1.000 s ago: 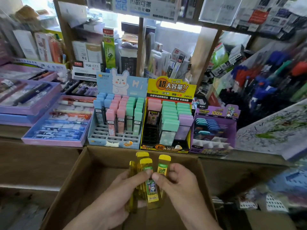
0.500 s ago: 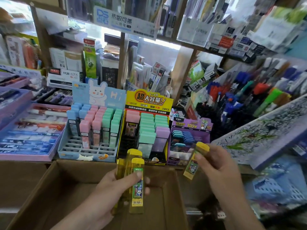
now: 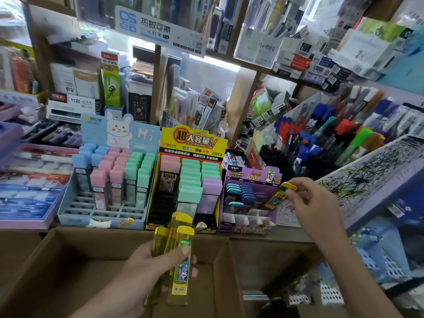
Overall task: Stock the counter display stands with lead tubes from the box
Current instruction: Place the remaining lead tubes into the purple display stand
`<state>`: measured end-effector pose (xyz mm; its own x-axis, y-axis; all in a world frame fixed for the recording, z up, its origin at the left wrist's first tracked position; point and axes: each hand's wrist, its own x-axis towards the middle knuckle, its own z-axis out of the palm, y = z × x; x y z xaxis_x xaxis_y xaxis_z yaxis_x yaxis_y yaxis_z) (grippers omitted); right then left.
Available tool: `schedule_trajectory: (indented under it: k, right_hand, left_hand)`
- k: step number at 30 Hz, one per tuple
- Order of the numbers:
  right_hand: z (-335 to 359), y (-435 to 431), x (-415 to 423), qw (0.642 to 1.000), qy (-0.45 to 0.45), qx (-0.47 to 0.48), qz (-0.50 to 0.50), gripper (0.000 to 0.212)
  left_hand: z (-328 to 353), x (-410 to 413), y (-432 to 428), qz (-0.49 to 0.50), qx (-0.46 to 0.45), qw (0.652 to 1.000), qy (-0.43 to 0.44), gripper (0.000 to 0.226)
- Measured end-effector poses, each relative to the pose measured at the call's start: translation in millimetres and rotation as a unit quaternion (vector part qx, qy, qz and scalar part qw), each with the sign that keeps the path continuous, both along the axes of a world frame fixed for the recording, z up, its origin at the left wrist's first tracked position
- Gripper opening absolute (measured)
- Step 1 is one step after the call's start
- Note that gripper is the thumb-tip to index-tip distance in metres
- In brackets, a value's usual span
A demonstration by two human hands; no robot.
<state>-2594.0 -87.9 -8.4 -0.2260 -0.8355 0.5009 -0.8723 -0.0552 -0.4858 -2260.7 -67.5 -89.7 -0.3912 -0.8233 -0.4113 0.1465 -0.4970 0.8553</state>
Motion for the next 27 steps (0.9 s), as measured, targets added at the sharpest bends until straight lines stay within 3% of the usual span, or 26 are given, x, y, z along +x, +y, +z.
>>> schedule_trajectory:
  k: [5, 10, 14, 21, 27]
  right_hand:
    - [-4.4, -14.5, -0.9, 0.999, 0.052, -0.010, 0.013, 0.017]
    - [-14.1, -20.3, 1.2, 0.972, 0.233, -0.021, -0.019, 0.018]
    - [-19.1, -23.5, 4.1, 0.946, 0.319, -0.045, -0.024, 0.017]
    - [-23.8, -30.2, 15.4, 0.939, 0.341, 0.018, -0.040, 0.017]
    - [-21.9, -25.0, 24.3, 0.954, 0.287, 0.040, -0.075, 0.016]
  left_hand:
    - [3.4, 1.6, 0.2, -0.001, 0.004, 1.000, -0.005, 0.054]
    - [5.8, 1.2, 0.2, -0.013, -0.006, 1.000, -0.011, 0.071]
    - [2.6, 0.8, -3.0, -0.017, -0.006, 1.000, -0.021, 0.059]
    - [0.2, 3.3, -4.3, -0.015, -0.005, 1.000, 0.012, 0.047]
    - [1.0, 5.3, -5.4, -0.007, -0.006, 0.999, 0.031, 0.034]
